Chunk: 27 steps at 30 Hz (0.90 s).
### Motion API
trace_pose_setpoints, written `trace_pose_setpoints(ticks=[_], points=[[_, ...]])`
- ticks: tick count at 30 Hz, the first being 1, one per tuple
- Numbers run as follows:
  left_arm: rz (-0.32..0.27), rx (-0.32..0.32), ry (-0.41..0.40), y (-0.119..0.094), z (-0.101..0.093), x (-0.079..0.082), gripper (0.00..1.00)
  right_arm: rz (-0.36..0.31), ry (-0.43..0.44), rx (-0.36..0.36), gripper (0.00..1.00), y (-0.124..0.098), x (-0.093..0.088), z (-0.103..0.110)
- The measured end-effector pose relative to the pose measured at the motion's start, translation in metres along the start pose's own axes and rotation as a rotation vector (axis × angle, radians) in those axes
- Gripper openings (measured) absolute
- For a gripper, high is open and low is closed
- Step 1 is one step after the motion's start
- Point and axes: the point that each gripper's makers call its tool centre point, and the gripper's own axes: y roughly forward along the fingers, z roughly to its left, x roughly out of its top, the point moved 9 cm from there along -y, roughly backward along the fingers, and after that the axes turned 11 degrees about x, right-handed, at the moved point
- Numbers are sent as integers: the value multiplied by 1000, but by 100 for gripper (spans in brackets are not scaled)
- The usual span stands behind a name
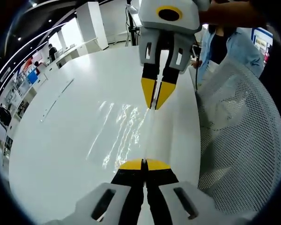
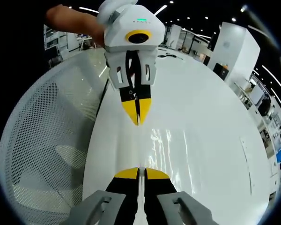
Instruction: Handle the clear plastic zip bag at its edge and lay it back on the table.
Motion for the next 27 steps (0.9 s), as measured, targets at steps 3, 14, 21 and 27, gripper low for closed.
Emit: trace_pose_setpoints(ticks=[3, 14, 21, 27], points=[[3, 0, -2, 0, 0, -1, 0, 3, 3, -2, 0, -1, -2, 0], [7, 1, -6, 0, 0, -1, 0, 4, 15, -8, 0, -3, -9, 3], [8, 0, -6, 0, 0, 0, 0, 1, 20, -14, 0, -5, -11, 5], [12, -1, -7, 0, -1, 1, 0, 6, 24, -18, 0, -8, -13, 6]])
